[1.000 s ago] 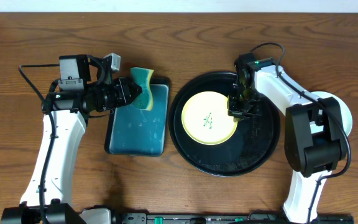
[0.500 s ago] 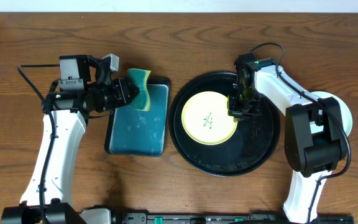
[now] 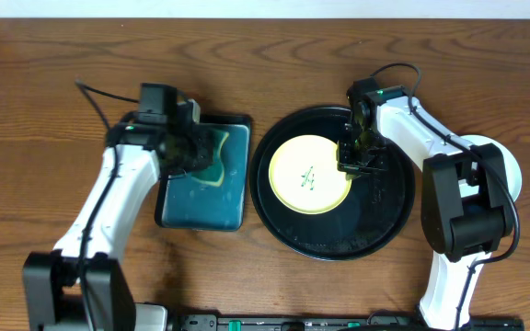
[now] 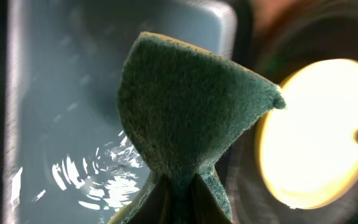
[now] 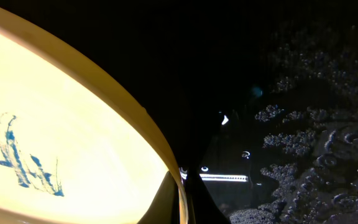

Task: Clean dirty plates on tray and stack at the side
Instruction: 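Dip the sponge back into the water tray with the left gripper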

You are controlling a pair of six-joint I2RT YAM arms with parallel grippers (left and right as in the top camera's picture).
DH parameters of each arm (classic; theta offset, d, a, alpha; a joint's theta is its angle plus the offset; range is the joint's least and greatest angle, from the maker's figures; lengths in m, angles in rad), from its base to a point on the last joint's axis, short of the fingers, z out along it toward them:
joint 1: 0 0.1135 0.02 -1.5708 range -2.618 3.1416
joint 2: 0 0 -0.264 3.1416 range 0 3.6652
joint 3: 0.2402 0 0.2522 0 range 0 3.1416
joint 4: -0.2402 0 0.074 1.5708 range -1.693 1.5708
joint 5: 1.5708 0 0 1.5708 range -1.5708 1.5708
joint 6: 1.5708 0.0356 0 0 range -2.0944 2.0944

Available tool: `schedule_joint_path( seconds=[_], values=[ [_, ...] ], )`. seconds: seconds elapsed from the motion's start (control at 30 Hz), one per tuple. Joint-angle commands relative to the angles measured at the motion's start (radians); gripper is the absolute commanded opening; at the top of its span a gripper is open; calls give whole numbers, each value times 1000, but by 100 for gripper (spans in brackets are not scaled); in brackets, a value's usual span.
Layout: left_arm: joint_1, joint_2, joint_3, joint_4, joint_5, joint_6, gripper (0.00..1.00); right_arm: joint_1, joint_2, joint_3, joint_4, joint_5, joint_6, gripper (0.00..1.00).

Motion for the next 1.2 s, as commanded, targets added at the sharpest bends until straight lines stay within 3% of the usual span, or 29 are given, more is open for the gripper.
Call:
schedule_joint_path(
  seconds=[0.0, 0.83, 1.0, 1.17],
  values=[
    [-35, 42, -2, -31, -256, -90, 7, -2, 14, -5, 3, 105, 31, 1],
    [-77, 52, -2, -27, -289, -105, 7, -2, 14, -5, 3, 105, 31, 1],
    [-143, 52, 25, -27, -275, 4, 7, 1, 14, -5, 7, 105, 31, 1],
    [-229, 53, 117, -51, -304, 8, 8, 9, 14, -5, 6, 105, 31, 1]
  ],
)
